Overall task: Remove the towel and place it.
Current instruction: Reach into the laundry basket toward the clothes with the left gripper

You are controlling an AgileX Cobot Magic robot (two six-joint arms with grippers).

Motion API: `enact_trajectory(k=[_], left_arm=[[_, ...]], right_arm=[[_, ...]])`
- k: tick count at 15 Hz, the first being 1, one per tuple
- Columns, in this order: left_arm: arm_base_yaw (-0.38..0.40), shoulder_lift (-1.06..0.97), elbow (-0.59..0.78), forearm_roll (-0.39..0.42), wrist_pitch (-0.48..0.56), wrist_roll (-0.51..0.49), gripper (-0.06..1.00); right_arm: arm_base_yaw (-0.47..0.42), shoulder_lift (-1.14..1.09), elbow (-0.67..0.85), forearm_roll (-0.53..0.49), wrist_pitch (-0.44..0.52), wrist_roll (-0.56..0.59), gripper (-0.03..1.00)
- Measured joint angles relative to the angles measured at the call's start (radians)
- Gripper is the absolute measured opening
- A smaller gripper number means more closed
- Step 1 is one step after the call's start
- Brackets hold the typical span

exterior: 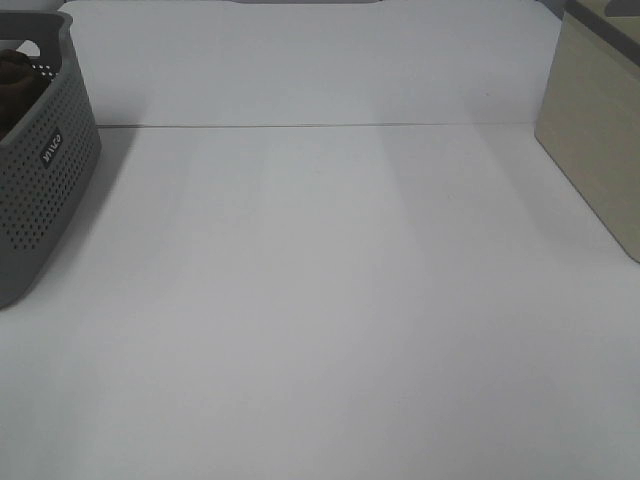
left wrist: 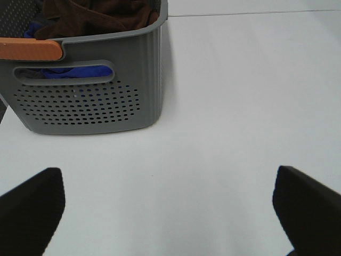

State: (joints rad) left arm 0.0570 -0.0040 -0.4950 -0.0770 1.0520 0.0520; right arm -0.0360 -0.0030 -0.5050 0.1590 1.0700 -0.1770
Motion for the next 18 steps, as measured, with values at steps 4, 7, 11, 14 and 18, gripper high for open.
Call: enact_trajectory(k=[4, 7, 11, 14, 18], left_arm=[[0.0, 0.0, 0.0, 0.0, 0.0, 0.0, 0.99], [0.0, 0.0, 0.0, 0.0, 0.0, 0.0, 0.99], [0.0, 0.0, 0.0, 0.001, 0.0, 0.003, 0.99], [0.0, 0.0, 0.0, 0.001, 0.0, 0.004, 0.99], [0.0, 0.0, 0.0, 0.001, 0.0, 0.004, 0.99]], right_arm=[[0.0, 0.0, 0.0, 0.0, 0.0, 0.0, 0.76], [0.0, 0.0, 0.0, 0.0, 0.0, 0.0, 0.76], [0.0, 0.0, 0.0, 0.0, 0.0, 0.0, 0.76], [0.0, 0.0, 0.0, 0.0, 0.0, 0.0, 0.76], [0.0, 0.0, 0.0, 0.0, 0.0, 0.0, 0.76]])
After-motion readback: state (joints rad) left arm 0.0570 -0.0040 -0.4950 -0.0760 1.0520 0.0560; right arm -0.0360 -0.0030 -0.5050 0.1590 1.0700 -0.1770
